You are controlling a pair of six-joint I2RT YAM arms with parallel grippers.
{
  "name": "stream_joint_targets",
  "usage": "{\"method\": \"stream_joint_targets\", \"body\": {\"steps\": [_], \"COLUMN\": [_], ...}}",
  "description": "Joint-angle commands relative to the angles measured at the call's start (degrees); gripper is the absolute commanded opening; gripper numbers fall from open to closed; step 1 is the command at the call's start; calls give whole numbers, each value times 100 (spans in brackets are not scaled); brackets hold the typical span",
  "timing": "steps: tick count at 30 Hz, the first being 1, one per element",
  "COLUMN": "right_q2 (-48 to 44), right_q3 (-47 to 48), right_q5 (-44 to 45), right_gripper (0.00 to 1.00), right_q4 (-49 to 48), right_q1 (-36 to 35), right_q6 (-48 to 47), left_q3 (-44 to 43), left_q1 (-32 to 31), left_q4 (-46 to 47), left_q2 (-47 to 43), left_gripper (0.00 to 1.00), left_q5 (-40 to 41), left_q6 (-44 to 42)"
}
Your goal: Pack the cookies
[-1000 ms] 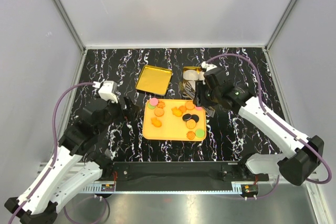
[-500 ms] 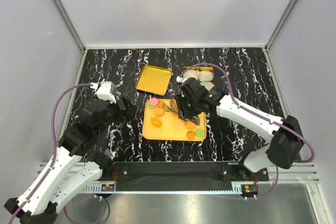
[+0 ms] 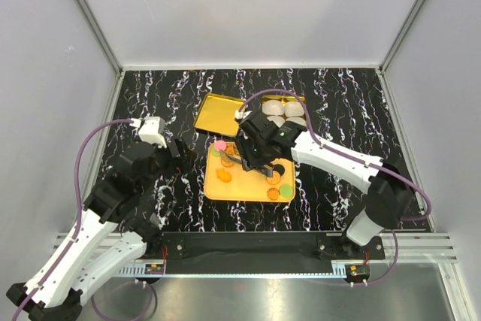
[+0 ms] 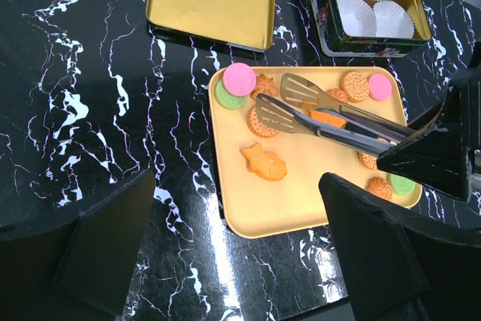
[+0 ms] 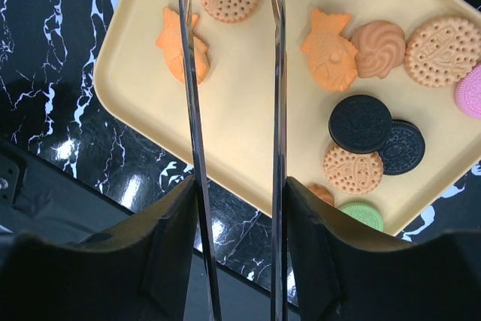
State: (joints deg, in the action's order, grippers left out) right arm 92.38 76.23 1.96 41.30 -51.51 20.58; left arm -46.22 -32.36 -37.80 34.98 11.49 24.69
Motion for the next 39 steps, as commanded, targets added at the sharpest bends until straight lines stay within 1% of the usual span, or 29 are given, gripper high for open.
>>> {"method": "stream_joint_targets", "body": {"steps": [1,21,39], "right_q2": [122,536,641], "right_q3": [305,621,736], "right_q5": [182,542,473], "right_gripper": [55,57,57], "right_q4": [10,361,555], "right_q1": [-88,-281,-351], "right_q6": [-115,-168,-221], "left_q3": [34,34,51], "left_q1": [-25,-25,-25], "left_q4": [141,168,159], "left_q2": [-53,-79,-132], "left_gripper": [99,99,99], "left_q5": [143,47,20], "left_q6": [10,1,-8]}}
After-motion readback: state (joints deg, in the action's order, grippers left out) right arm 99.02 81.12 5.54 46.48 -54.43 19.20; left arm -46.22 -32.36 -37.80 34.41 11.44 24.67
